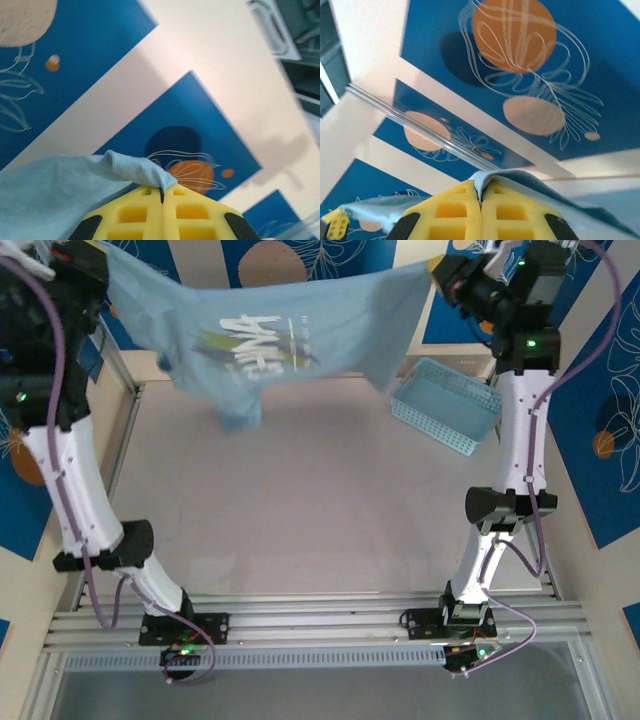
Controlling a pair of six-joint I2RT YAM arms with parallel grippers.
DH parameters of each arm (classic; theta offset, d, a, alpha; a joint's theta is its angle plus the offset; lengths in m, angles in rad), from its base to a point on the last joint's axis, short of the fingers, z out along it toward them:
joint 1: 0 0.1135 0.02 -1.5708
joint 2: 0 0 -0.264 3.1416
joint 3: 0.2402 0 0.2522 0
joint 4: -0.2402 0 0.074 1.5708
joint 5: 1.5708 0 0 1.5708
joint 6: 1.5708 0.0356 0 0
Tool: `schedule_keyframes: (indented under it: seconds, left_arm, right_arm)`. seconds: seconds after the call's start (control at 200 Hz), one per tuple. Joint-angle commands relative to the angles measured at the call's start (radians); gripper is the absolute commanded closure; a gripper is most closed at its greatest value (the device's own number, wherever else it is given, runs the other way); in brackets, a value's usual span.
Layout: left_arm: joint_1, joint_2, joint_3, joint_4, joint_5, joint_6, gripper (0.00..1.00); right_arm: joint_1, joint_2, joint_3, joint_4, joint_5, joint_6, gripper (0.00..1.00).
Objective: Fold and stack the t-shirts
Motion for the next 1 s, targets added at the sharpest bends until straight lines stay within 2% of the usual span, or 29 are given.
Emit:
schedule_keyframes:
  seconds: [0.0,0.115,0.31,0.445,0.53,0.61,0.74,0.995]
  left_arm:
    - [0.006,-0.086,-0.098,-0.046,0.016,0.012,1.00]
    - [0.005,-0.293,-0.525,-0.026,0.017,0.009,1.00]
    - [-0.018,-0.597,-1.287,0.010,0.084,-0.086,1.00]
    - [-0.069,-0.720,-1.691,0.047,0.146,-0.178,1.00]
    - [-0.128,-0.771,-1.908,0.114,0.185,-0.272,1.00]
    - [-0.200,-0.791,-2.018,0.106,0.183,-0.327,1.00]
    - [-0.307,-0.810,-2.079,0.017,0.147,-0.382,1.00]
    - [-0.370,-0.867,-2.131,-0.214,0.112,-0.497,1.00]
  right_arm:
    - [-0.006,0.043,0.005,-0.102,-0.068,0.028,1.00]
    - [0.016,-0.023,-0.203,-0.144,-0.066,-0.052,1.00]
    - [0.071,-0.207,-0.856,0.012,0.016,-0.117,1.00]
    - [0.107,-0.212,-1.170,0.061,0.074,-0.165,1.00]
    - [0.125,-0.172,-1.279,0.069,0.092,-0.190,1.00]
    - [0.143,-0.142,-1.338,0.035,0.148,-0.231,1.00]
    - [0.151,-0.143,-1.402,-0.039,0.231,-0.252,1.00]
    - [0.163,-0.342,-1.535,-0.200,0.470,-0.228,1.00]
